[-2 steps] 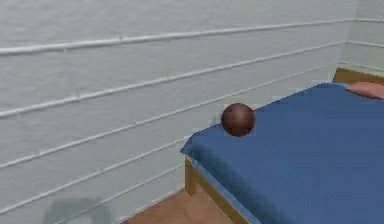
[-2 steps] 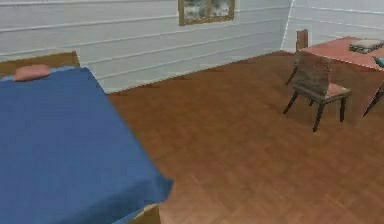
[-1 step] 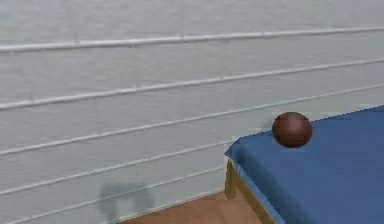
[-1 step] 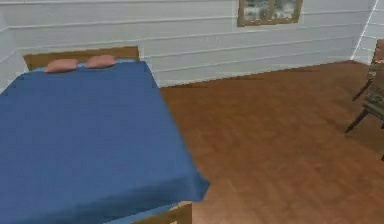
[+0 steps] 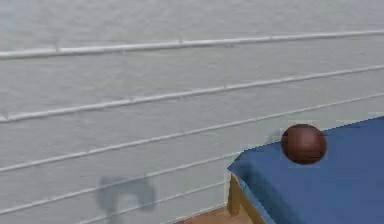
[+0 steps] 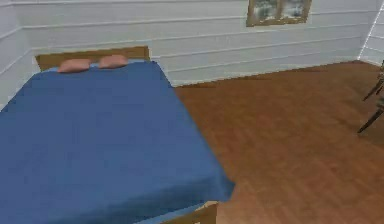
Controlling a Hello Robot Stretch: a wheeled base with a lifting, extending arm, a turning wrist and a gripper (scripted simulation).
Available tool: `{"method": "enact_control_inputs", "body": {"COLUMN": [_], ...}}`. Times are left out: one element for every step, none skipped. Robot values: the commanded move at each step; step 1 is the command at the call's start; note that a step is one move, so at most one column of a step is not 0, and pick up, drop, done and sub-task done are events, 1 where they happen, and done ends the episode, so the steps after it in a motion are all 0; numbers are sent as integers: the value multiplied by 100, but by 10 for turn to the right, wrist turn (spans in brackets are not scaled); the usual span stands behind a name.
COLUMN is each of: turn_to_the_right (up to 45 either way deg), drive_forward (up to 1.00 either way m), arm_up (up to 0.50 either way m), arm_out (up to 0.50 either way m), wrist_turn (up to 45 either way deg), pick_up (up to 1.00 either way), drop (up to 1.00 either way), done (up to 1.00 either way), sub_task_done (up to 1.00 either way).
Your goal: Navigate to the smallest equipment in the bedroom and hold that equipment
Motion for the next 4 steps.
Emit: {"method": "enact_control_inputs", "body": {"turn_to_the_right": [-450,-120,450,180], "drive_forward": [0,0,0,0], "arm_up": [0,0,0,0], "arm_out": [0,0,0,0], "wrist_turn": [0,0,0,0], "pick_up": [0,0,0,0], "drop": [0,0,0,0], "done": [0,0,0,0], "sub_task_done": [0,0,0,0]}}
